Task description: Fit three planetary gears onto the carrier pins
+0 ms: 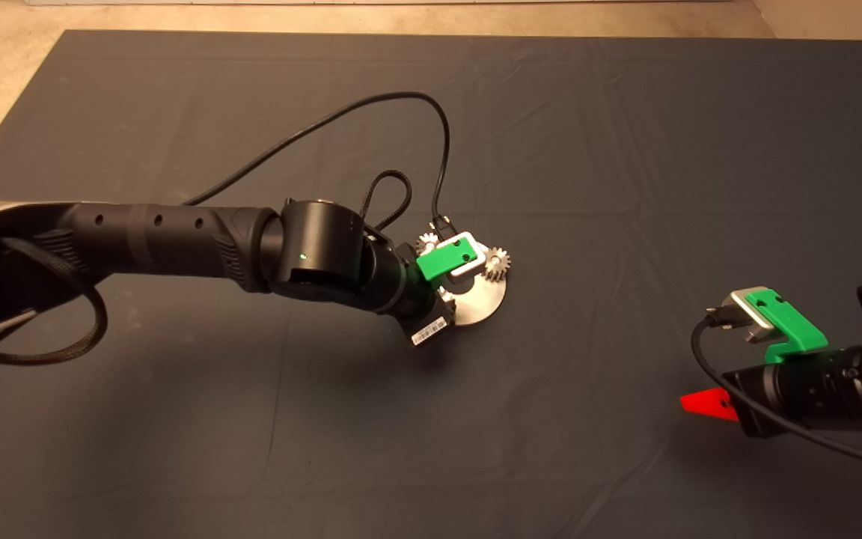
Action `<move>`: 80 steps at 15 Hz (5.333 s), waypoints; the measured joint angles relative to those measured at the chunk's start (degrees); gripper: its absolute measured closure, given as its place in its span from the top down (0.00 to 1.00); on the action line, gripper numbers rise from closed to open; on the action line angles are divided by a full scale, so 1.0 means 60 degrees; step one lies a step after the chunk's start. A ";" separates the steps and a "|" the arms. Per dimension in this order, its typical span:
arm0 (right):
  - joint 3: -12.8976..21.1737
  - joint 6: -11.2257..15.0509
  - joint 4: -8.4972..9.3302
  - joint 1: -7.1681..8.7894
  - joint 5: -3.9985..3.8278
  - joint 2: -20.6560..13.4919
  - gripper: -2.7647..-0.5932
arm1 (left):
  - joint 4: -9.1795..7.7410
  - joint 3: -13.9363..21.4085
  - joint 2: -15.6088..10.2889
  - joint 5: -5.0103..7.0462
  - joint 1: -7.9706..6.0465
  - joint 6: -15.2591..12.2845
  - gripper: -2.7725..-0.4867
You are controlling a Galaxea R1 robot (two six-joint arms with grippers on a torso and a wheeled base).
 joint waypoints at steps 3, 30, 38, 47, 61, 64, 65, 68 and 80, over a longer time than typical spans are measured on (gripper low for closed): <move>0.0000 0.0000 0.0004 -0.0004 0.0004 -0.0075 0.47 | 0.0004 -0.0069 0.0062 -0.0072 -0.0003 0.0004 0.08; 0.0000 0.0000 0.0004 0.0000 0.0111 -0.0106 0.47 | 0.0008 -0.0206 0.0212 -0.0649 0.0072 0.0004 0.07; 0.0000 0.0000 0.0004 0.0000 0.0156 -0.0110 0.47 | 0.0028 -0.0206 0.0190 -0.0696 0.0163 0.0187 0.07; 0.0000 0.0000 0.0004 -0.0004 0.0163 -0.0161 0.47 | 0.0026 -0.0238 0.0190 -0.0750 0.0186 0.0611 0.07; 0.0000 0.0000 0.0004 -0.0001 0.0292 -0.0165 0.47 | -0.0026 -0.0271 0.0198 -0.0637 0.0131 0.0753 0.07; 0.0000 0.0000 0.0000 0.0000 0.0410 -0.0165 0.47 | -0.0026 -0.0275 0.0198 -0.0641 0.0131 0.0800 0.07; 0.0000 0.0000 0.0004 -0.0003 0.0419 -0.0165 0.47 | -0.0026 -0.0275 0.0194 -0.0641 0.0131 0.0813 0.07; 0.0000 0.0000 0.0004 0.0000 0.0427 -0.0165 0.47 | -0.0026 -0.0293 0.0194 -0.0516 0.0075 0.0817 0.07; 0.0000 0.0000 0.0008 0.0000 0.0427 -0.0187 0.47 | -0.0026 -0.0344 0.0194 -0.0438 0.0047 0.0819 0.07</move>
